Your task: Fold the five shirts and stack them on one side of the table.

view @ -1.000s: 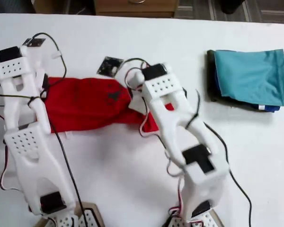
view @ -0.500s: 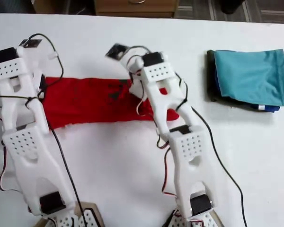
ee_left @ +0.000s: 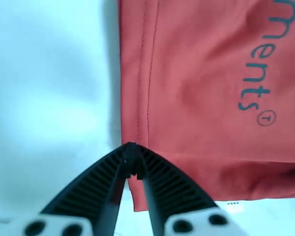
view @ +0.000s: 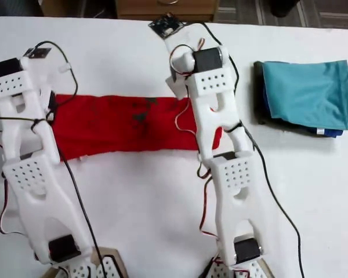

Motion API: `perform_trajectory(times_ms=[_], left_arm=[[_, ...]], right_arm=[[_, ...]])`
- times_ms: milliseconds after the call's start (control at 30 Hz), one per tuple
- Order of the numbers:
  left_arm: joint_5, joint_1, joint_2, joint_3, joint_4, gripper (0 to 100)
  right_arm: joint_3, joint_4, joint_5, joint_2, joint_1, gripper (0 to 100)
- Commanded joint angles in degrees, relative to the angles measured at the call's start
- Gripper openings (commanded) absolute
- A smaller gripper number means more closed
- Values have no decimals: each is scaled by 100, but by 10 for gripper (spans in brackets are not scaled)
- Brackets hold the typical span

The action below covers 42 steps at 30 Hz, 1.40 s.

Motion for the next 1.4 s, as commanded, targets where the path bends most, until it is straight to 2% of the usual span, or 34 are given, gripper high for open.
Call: perform_trajectory(times_ms=[0,33,233,333,433,533,967,1100,1233,1367], left_arm=[[35,-62,-158,-13,44,25],[35,-105,-158,-13,44,26],[62,-316,-167,-66,-132,40],[70,-466,-149,-22,-325,121],[97,-457,18,-75,-378,214],[484,-396,255,-75,-378,216],[1398,176,905,-84,-325,219],[1451,334,941,-75,-273,217],[1574,185,870,-180,-185,215],[1609,18,826,-848,97,215]], right_arm=[[-114,154,-44,-356,4,23],[18,154,-53,-514,4,12],[2268,145,-35,-2290,4,119],[3587,127,0,-3222,40,165],[4633,127,396,-4022,40,176],[5371,127,563,-4716,40,176],[7367,127,580,-7257,48,176],[7956,127,580,-7890,40,176],[8475,-22,580,-8286,48,176],[8897,-277,580,-8470,48,176]])
